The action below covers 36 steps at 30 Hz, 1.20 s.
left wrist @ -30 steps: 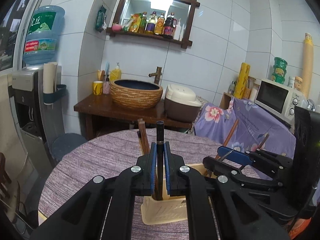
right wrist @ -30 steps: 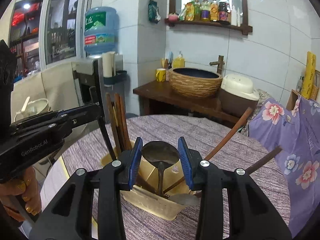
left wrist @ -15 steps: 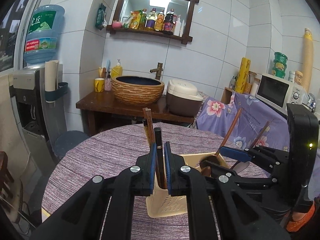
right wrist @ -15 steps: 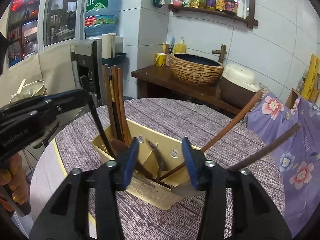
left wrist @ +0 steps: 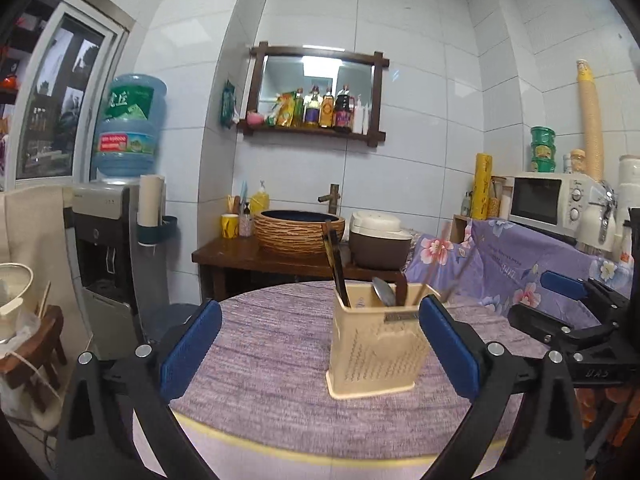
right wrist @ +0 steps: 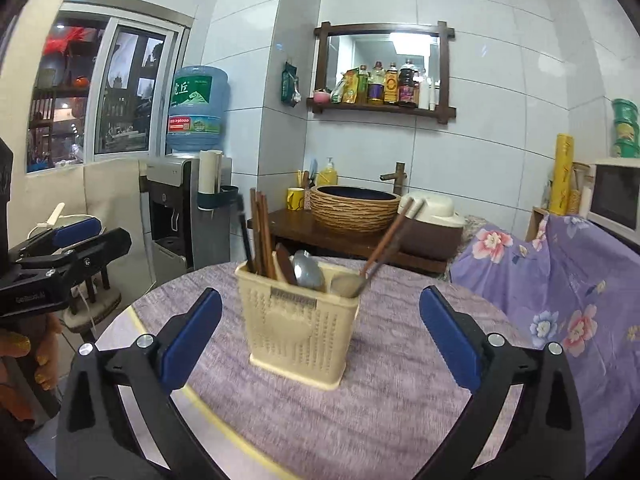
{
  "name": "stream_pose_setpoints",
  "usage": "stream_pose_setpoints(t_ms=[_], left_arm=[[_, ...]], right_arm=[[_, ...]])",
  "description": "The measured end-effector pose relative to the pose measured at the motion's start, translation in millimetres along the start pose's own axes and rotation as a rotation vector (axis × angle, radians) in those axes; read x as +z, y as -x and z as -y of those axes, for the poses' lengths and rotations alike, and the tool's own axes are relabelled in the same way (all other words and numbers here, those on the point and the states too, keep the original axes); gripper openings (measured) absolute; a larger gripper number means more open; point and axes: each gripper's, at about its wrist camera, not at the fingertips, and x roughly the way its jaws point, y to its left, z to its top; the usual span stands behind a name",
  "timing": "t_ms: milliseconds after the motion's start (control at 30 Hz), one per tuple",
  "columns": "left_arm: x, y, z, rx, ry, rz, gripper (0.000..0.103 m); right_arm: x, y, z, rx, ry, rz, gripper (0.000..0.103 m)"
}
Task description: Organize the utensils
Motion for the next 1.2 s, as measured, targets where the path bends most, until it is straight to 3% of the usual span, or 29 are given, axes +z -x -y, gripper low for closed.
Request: stream_pose_setpoints(t_ms=[200, 300, 467, 1200], left_arm=[[-47, 52, 14, 0.023, -0.053, 0.008, 0.098], [-65, 76, 18, 0.026, -0.025, 0.042, 0.098], [-86, 96, 22, 0.049, -0.005, 0.028, 0.098], [-104, 107, 26, 0.055, -0.022, 0.003, 0.098]], right_arm=[[-67, 66, 3, -0.029, -0.141, 0.024, 0.097], [-93, 92, -7, -0.058, -0.123, 0.019, 0.097], [-121, 129, -25, -0.094, -0.091, 0.034, 0.097], [-133, 139, -37, -0.09, -0.1, 0.038, 0.097]])
